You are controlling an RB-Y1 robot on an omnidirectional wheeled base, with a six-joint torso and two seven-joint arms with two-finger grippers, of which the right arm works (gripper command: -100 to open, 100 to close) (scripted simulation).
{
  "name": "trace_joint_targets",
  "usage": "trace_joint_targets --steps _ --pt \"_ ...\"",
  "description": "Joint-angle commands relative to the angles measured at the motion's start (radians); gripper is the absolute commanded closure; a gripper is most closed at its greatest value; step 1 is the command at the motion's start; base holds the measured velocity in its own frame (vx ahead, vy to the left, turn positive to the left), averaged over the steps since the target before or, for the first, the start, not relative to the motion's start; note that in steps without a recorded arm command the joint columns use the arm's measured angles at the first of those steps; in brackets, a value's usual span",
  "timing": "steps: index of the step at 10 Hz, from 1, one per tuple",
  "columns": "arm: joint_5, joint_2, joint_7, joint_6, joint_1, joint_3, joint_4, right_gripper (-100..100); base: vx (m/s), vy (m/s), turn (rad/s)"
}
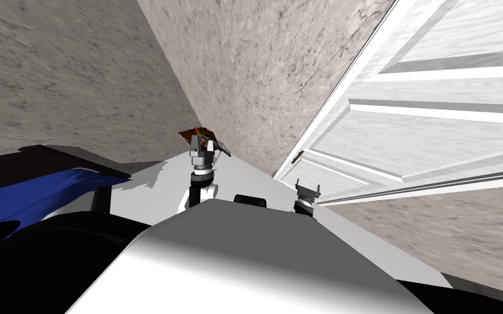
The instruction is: Pull the door open
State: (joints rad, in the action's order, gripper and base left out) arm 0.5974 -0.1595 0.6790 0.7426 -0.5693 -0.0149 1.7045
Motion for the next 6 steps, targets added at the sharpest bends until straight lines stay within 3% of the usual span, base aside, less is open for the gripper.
trace_joint_targets --steps 1,4,6 --pt "0.031 -0.008 0.041 0.025 0.008 -0.001 -0.05 -100 0.088 -0.052 0.209" --pt "0.068 -0.018 0.088 0.051 0.005 -0.002 -0.099 -100 0.066 -0.026 0.116" --pt "0.105 -0.028 0.135 0.078 0.002 -0.004 -0.146 -100 0.085 -0.046 0.196"
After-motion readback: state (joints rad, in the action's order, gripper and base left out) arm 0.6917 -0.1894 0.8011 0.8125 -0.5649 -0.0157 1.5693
